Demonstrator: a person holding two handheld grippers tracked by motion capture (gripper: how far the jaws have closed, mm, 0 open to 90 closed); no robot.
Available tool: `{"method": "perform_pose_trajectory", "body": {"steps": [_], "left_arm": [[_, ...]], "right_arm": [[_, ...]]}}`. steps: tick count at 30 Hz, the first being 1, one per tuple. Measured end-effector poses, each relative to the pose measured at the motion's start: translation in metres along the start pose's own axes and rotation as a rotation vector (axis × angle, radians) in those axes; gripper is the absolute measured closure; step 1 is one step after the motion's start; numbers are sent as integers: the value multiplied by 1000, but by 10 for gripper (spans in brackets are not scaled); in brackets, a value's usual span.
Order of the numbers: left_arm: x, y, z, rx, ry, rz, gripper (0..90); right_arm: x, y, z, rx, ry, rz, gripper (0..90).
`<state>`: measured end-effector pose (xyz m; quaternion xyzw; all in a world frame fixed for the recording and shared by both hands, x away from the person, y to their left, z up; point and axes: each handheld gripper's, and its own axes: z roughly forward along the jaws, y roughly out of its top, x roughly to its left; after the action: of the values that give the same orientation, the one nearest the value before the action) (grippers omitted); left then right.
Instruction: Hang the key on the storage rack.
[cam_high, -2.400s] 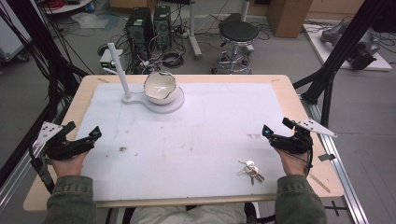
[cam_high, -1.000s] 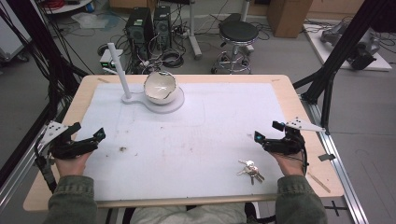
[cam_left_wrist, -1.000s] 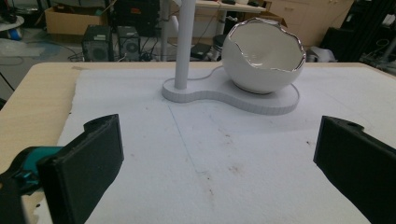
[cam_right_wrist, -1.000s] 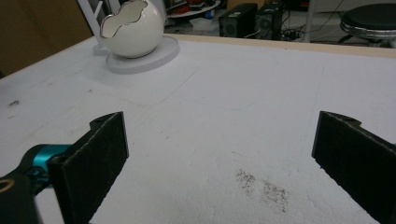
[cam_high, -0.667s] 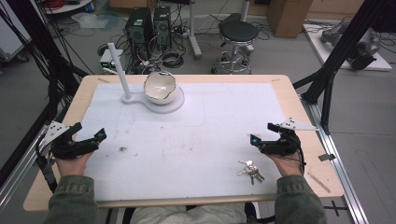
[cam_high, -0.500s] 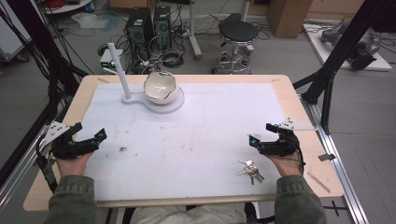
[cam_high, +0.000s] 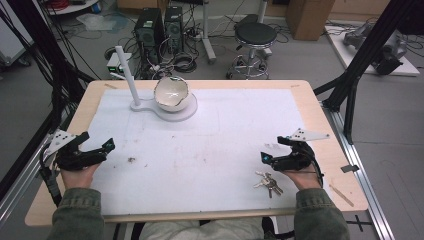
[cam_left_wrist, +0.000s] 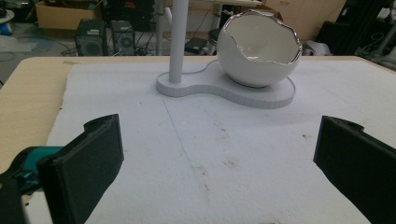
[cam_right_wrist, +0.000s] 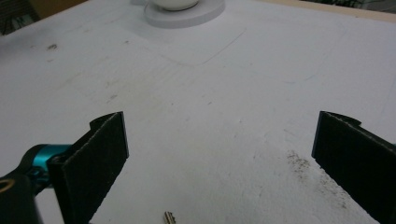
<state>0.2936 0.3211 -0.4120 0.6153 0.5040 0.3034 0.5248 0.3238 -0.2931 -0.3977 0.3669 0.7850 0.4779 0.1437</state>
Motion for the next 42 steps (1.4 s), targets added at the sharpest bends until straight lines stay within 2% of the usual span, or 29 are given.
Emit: {"method": "perform_pose_trajectory", "body": {"steps": [5,17,34,42], "left_arm": [[0,0,0,2,-2,0,20],[0,-1,0,3,-1,-1,20],[1,-2,0,4,-1,-5,20],[0,-2,0,4,-2,-6,20]], "right_arm": [[3,0,3,31,13,-26,25],[11,-1,12,120,81,-78,26],[21,-5,24,276,133,-168,26],[27,-8,27,363,188,-224,41]]}}
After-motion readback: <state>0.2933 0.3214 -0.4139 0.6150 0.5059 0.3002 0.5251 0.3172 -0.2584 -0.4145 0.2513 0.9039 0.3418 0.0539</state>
